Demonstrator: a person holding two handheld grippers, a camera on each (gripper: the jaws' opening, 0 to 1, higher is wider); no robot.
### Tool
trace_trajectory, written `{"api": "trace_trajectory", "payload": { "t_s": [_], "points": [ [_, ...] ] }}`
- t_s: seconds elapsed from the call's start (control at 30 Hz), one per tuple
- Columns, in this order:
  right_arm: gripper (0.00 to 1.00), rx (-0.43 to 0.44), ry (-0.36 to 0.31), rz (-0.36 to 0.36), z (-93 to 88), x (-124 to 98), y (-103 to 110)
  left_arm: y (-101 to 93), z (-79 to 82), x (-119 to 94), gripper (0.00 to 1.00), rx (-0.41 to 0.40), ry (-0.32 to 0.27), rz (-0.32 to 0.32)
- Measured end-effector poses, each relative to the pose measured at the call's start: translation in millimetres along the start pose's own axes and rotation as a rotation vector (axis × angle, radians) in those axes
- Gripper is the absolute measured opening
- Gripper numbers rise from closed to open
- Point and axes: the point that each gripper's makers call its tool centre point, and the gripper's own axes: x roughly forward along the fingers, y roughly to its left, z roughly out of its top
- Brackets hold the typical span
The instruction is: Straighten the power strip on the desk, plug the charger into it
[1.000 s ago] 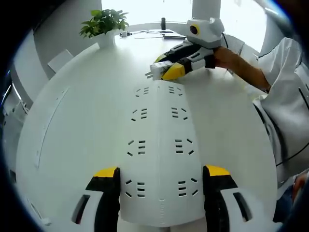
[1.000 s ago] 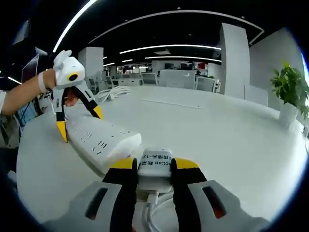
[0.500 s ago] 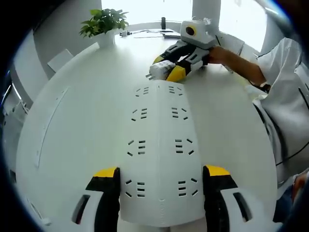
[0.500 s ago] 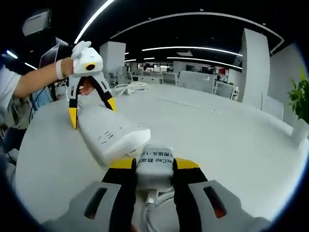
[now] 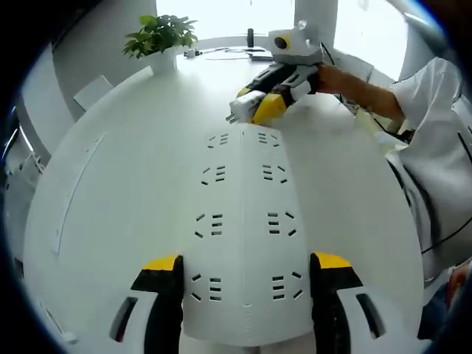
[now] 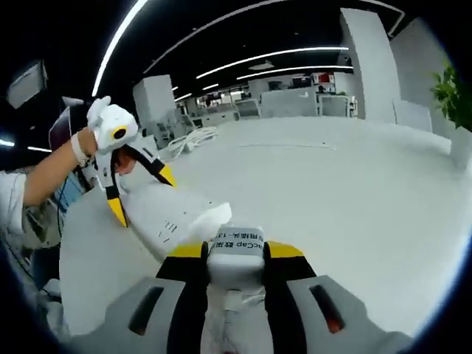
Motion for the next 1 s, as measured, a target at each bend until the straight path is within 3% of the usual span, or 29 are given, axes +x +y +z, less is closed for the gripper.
{"api": "trace_trajectory", "payload": {
  "t_s": [0.13,0.23,0.57,0.77,0.9,1.0],
  "points": [
    [0.28,0.010,0.113,0.058,11.3,-10.9,18.1,0.0,0.0,-0.1,0.70,0.000,0.000,0.000],
    [0.28,0.083,0.230,0.104,15.7,-13.4,28.4,-0.2,0.2,0.0,0.70,0.001,-0.007,-0.003],
    [0.28,0.167,0.521,0.123,-0.1,1.9,51.1,-0.9,1.4,0.7,0.70,0.005,0.002,-0.002],
    [0.28,0.196,0.589,0.096,-3.9,10.3,57.2,-1.7,2.0,1.3,0.70,0.005,0.006,-0.001],
    [0.28,0.319,0.671,0.064,-9.5,4.9,64.3,-1.7,2.1,1.4,0.70,0.005,0.007,0.000],
    [0.28,0.287,0.677,0.050,-8.3,5.5,66.7,-1.8,2.3,1.5,0.70,0.006,0.011,0.000]
  ]
}}
